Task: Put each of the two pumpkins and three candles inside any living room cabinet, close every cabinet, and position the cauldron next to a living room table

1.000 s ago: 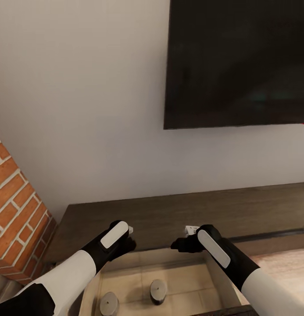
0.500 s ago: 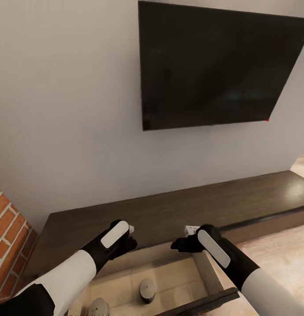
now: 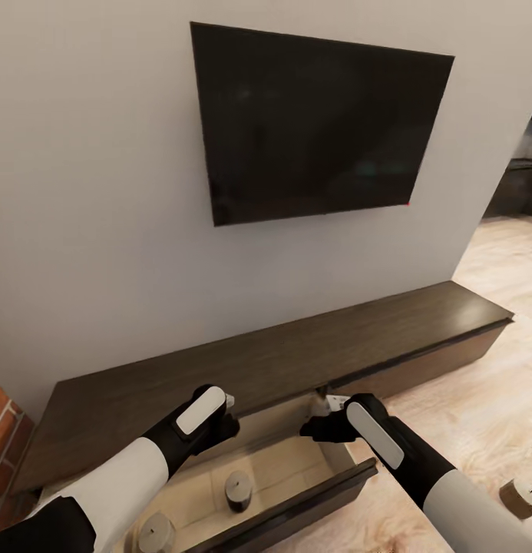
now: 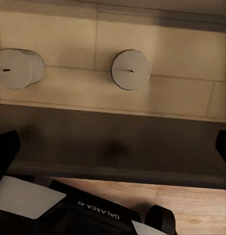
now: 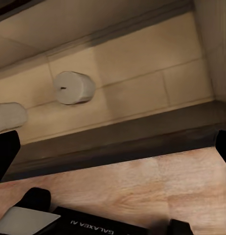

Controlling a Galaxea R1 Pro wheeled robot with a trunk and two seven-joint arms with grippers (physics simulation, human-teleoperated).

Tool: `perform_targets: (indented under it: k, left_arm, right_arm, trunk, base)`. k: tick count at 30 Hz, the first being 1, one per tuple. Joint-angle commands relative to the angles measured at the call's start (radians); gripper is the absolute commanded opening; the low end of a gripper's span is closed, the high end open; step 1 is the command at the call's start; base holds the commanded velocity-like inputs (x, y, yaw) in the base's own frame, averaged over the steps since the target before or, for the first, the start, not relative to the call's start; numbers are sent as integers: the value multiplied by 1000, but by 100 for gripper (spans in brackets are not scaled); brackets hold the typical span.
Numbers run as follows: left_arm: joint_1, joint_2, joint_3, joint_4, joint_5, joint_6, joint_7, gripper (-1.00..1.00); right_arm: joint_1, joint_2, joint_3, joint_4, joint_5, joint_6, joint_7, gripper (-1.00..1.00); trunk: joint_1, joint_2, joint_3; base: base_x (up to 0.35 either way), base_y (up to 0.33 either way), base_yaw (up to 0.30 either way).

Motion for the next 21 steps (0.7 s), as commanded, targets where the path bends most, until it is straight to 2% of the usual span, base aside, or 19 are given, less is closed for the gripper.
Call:
perform_targets:
  k: [1,5,11,13,15,18,21]
  left_arm:
    - [0,0,0,0,0,-1,0,100]
    - [0,0,0,-2,1,-1,1,100]
    - [0,0,0,-1,2,-1,2,100]
    - [0,0,0,-2,2,-1,2,100]
    - [0,0,2,-3,3,-1,2,100]
    - [0,0,4,-3,4,-1,2,100]
    - [0,0,4,-3,4,-1,2,100]
  right_arm:
    - [0,-2,0,0,0,0,0,100]
    - [0,-25,-6,1,-5,-5,2,100]
    - [0,-50,-69,3,-2,-4,1,100]
    - [0,-70,-79,3,-1,-5,1,100]
    - [0,-104,-86,3,-1,-8,1,100]
    - [0,-117,-88,2,-1,-9,1,100]
    - [0,-118,-88,4,-1,-10,0,100]
  trunk:
    - [0,0,1]
    - [0,0,5]
    - [0,0,10]
    - [0,0,12]
    - [0,0,14]
    - [0,0,17]
    - [0,0,19]
  base:
    - [-8,0,-246]
    - [-3,0,-246]
    - [0,0,-246]
    - [0,0,-246]
    - [0,0,-246]
    - [0,0,-246]
    - [0,0,-259]
